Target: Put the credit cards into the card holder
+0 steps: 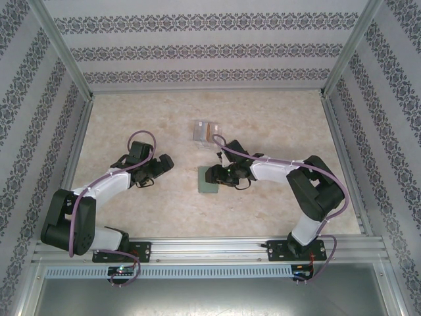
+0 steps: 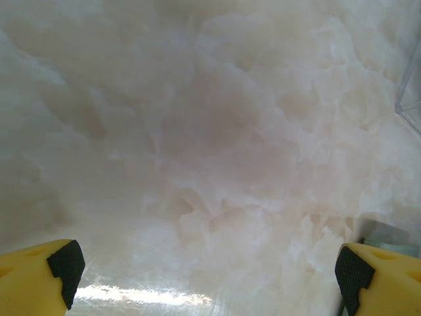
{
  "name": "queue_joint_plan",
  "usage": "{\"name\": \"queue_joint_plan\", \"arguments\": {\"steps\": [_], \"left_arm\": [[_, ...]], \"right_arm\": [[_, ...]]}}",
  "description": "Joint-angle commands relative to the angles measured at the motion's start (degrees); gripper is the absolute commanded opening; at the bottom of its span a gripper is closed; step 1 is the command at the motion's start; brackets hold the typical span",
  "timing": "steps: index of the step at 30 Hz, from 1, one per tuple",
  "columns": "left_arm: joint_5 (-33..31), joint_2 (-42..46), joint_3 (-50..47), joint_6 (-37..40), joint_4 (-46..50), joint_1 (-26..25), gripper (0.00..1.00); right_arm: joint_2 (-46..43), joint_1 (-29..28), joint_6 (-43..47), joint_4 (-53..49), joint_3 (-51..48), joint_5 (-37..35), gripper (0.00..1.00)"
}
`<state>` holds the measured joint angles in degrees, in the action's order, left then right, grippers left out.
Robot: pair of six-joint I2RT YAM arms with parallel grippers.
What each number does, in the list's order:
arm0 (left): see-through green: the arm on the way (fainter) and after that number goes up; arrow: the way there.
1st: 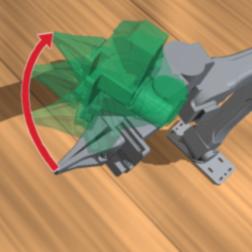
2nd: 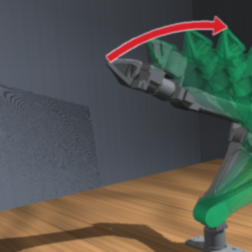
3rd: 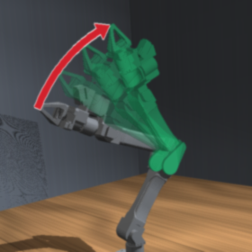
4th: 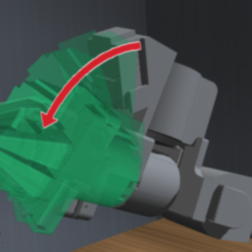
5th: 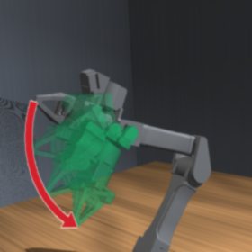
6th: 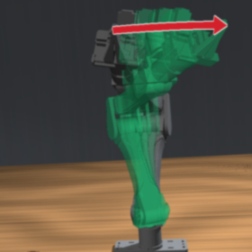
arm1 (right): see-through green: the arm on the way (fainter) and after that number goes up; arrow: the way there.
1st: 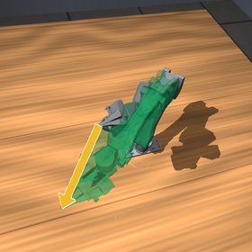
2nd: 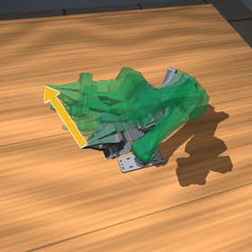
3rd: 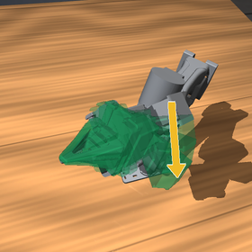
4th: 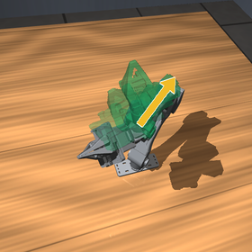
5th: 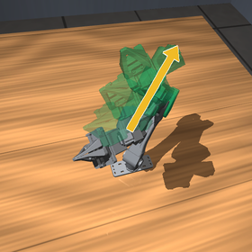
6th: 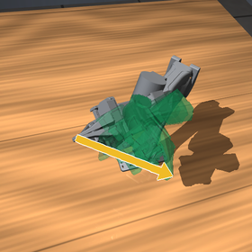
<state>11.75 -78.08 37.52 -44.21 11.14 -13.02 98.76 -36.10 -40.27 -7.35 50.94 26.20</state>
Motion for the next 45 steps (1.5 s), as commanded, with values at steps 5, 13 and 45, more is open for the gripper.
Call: {"name": "queue_joint_plan", "arguments": {"steps": [5, 13, 45], "left_arm": [[-3.3, 0.2, 0.8, 0.8, -2.0, -3.9, 1.00], [4.3, -3.2, -4.0, -1.5, -15.0, -7.2, 1.00], [9.3, 2.9, -1.9, -3.7, -3.2, 6.1, 0.99]], "right_arm": [[0.5, 0.4, -0.2, 6.2, -0.7, 9.0, 0.58], [5.0, 1.7, -4.8, 14.9, 0.0, 14.0, 0.59], [9.2, -6.7, -14.1, 23.2, 9.1, 16.9, 0.61]]}}
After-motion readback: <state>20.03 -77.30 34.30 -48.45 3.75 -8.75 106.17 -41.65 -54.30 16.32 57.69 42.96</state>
